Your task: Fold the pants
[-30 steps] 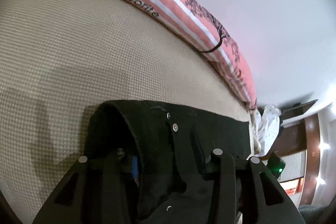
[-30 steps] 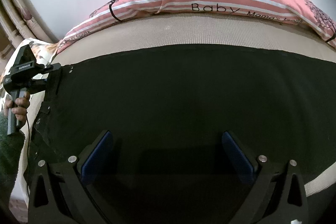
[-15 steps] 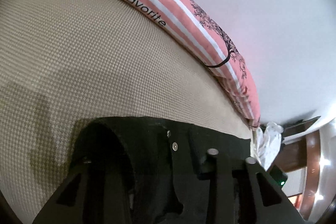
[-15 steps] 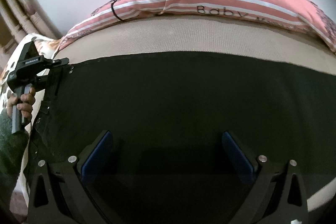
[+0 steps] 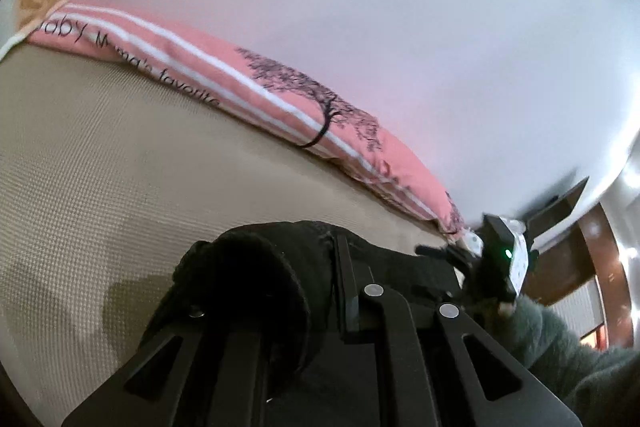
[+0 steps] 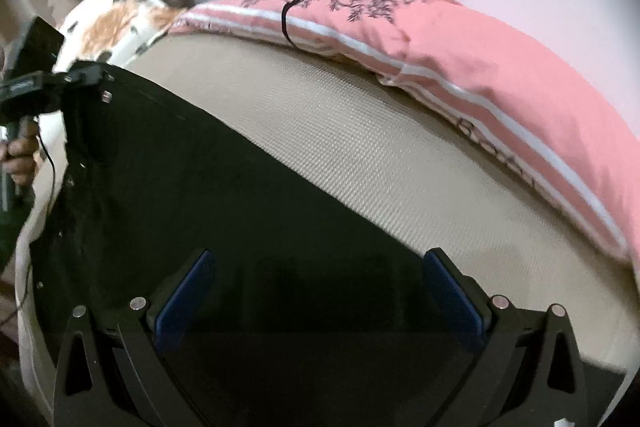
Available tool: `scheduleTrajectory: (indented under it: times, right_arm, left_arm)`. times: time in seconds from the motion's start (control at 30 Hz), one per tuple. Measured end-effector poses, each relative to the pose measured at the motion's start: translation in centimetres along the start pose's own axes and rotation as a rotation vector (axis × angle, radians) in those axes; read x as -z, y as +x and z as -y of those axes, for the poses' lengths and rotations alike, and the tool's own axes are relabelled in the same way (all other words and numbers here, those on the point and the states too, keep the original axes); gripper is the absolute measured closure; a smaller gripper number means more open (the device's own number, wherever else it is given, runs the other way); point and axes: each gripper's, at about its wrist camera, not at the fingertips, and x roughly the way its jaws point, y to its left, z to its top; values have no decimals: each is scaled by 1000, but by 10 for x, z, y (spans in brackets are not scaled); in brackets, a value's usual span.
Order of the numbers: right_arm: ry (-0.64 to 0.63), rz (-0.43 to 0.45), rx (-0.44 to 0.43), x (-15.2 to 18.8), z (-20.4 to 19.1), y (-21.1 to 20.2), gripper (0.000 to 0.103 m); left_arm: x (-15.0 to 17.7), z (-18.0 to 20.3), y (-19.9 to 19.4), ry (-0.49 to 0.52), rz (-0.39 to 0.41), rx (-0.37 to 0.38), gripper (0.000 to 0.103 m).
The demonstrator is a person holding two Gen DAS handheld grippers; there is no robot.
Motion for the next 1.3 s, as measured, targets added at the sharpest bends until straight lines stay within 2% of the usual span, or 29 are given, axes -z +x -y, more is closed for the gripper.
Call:
scheduleTrajectory:
  times: [0.1, 0.3, 0.4, 0.47, 0.63, 0.83, 0.93, 1.13, 1.3]
  right_arm:
    - [-78, -71, -95, -13, 4, 10, 0]
    - [-188, -180, -215, -21, 12, 24, 4]
    - [-214, -255, -232, -23, 18, 34, 21]
    - [-231, -301, -244, -21, 26, 40, 44]
    - [-208, -320, -282, -19, 49, 37, 53]
    - [-191, -349, -340, -17, 64, 39, 57]
    - [-199, -363, -345, -14, 69, 37, 61]
    - [-203, -414, -302, -5, 75, 33, 68]
    - [-191, -401, -210, 4, 72, 27, 85]
  left_arm:
    - [3, 6, -7, 9, 6, 21, 93]
    - [8, 12, -26, 3, 34, 46, 93]
    - [11, 16, -32, 6, 37, 33, 93]
    - [10, 18, -30, 4, 36, 26, 93]
    - [6, 22, -28, 17, 27, -13, 93]
    - [8, 22, -29, 6, 33, -33, 93]
    - [9, 21, -30, -2, 34, -37, 93]
    - [4, 21, -26, -2, 6, -68, 93]
    - [2, 18, -21, 2, 0, -81, 93]
